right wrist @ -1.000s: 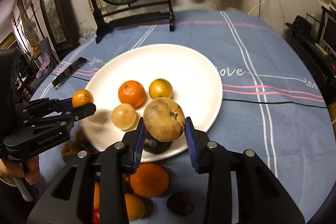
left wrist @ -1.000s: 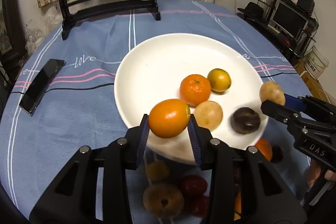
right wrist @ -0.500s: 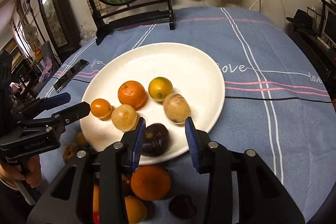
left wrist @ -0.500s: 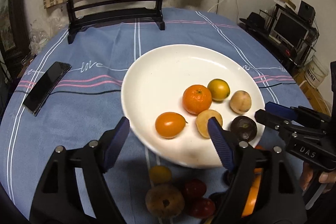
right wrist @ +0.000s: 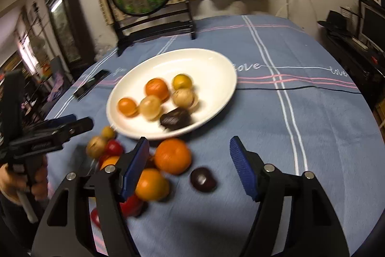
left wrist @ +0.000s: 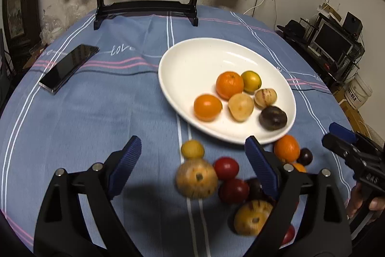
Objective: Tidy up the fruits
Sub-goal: 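Lower both held fruits onto the white plate and open both grippers, then grasp the red apple with the right gripper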
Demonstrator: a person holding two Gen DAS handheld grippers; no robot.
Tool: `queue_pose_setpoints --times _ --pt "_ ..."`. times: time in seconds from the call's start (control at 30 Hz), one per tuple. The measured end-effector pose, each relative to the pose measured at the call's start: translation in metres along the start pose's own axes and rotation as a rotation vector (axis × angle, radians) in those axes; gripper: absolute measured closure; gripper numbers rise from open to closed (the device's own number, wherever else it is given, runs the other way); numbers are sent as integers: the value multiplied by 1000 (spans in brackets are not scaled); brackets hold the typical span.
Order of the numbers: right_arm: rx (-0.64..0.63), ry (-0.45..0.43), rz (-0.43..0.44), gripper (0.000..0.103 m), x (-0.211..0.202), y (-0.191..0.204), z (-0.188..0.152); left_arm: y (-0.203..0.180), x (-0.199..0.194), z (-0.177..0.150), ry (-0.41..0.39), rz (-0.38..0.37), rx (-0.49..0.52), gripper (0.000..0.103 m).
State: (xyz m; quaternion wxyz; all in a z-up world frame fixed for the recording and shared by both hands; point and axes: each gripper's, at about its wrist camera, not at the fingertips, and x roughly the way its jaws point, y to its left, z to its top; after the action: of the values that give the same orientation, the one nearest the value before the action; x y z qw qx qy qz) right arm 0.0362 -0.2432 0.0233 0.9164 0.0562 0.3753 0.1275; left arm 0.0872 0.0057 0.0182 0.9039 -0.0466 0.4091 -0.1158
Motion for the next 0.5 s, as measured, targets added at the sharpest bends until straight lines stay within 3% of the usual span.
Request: queue_pose_setpoints --times 0.23,0.5 --pt "-40 27 2 33 -13 12 -29 1 -13 -22 12 2 -3 13" --pt "-149 75 82 33 -23 48 -62 5 -31 -42 4 5 -18 12"
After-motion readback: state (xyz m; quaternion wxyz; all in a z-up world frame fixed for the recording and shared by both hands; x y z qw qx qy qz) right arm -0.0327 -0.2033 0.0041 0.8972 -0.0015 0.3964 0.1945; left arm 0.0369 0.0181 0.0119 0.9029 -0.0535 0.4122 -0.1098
